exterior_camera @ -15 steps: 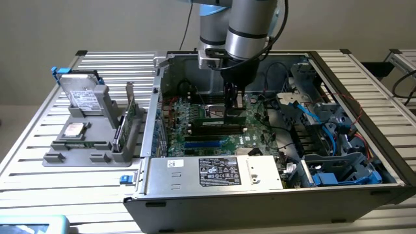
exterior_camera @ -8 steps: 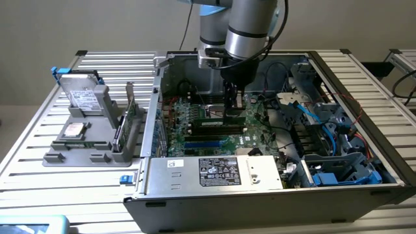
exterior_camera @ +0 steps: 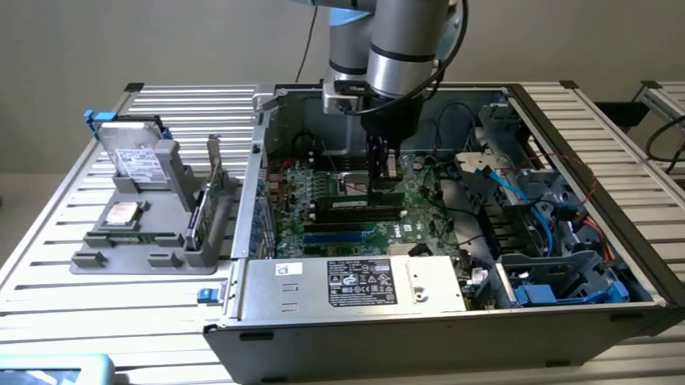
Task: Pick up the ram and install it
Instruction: 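Insert the ram into the slot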
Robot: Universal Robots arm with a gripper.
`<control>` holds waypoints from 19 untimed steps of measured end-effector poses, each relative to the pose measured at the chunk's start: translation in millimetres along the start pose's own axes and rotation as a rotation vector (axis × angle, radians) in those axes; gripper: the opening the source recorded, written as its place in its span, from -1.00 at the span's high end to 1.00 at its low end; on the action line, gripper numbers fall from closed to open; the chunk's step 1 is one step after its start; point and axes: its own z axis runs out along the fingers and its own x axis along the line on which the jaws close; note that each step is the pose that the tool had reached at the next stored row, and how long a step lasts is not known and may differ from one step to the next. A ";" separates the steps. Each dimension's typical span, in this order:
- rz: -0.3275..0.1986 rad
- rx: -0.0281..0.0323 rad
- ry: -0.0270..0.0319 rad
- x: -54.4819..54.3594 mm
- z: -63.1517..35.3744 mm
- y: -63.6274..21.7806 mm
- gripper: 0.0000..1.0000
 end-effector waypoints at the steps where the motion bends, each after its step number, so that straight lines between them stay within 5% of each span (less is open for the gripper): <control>1: 0.005 0.0002 -0.0005 -0.2 0.6 -0.1 0.76; 19: 0.039 -0.0006 -0.0062 -2.8 5.7 2.4 0.76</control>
